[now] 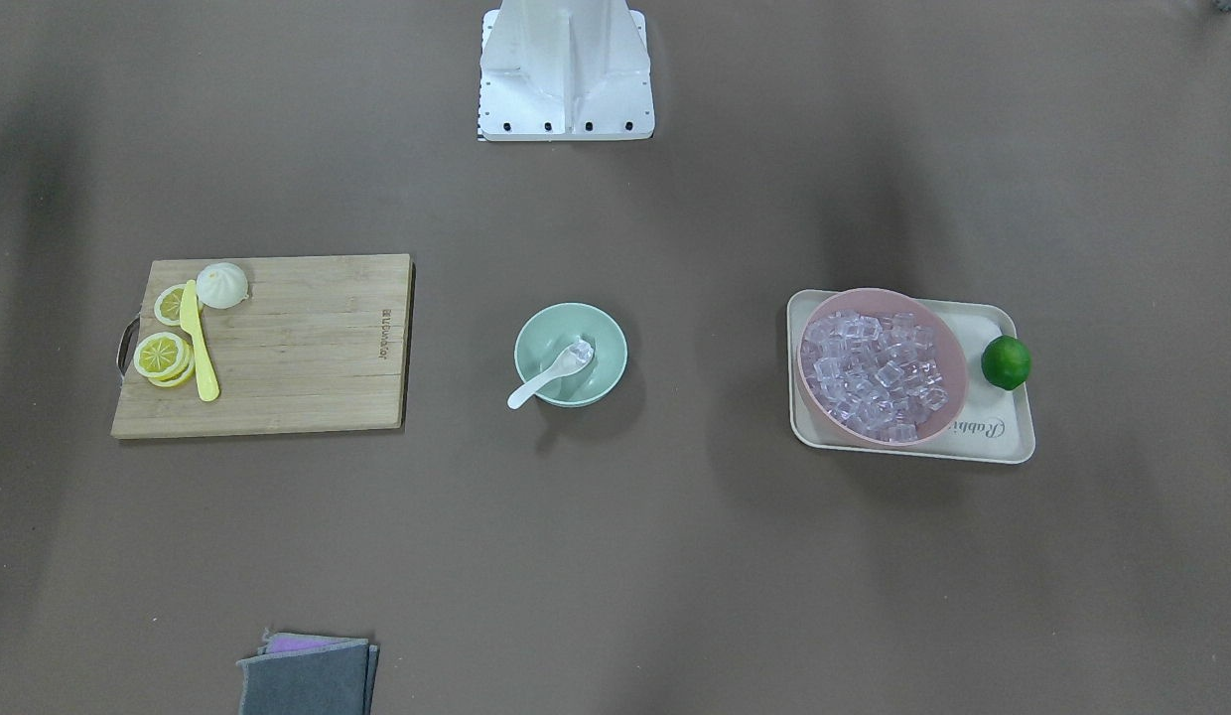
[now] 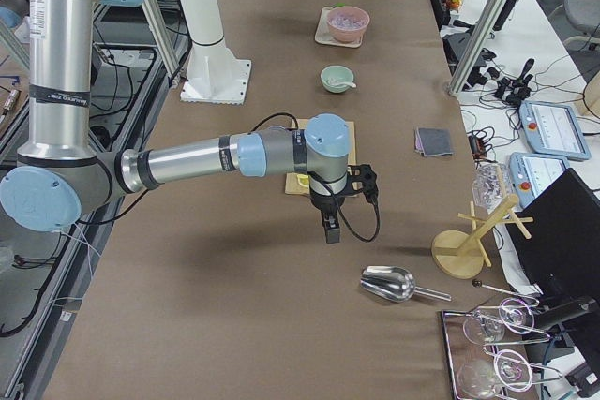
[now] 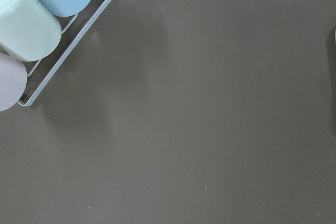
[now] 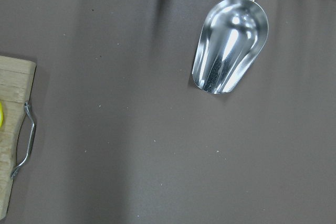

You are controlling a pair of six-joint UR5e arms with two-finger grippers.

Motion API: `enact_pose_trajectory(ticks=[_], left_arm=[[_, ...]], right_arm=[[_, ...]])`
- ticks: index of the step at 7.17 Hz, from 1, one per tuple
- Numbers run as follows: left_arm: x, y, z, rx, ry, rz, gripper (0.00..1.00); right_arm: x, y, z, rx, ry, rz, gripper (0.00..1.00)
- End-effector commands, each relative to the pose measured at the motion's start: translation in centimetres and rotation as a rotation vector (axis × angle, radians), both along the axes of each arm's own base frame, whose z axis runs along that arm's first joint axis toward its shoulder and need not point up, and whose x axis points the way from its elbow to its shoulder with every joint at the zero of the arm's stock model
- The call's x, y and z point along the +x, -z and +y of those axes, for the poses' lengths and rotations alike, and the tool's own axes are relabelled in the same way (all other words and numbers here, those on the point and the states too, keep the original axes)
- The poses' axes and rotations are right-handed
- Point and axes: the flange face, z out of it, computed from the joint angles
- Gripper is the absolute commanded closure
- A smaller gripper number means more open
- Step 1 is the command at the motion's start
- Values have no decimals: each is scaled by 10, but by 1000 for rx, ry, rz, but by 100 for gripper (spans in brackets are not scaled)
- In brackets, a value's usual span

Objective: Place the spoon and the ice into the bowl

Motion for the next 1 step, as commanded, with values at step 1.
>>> enact_pose_trajectory(ticks=[1], left_arm=[[0, 2, -1, 6, 0, 0, 2]], right_arm=[[0, 1, -1, 4, 0, 0, 0]])
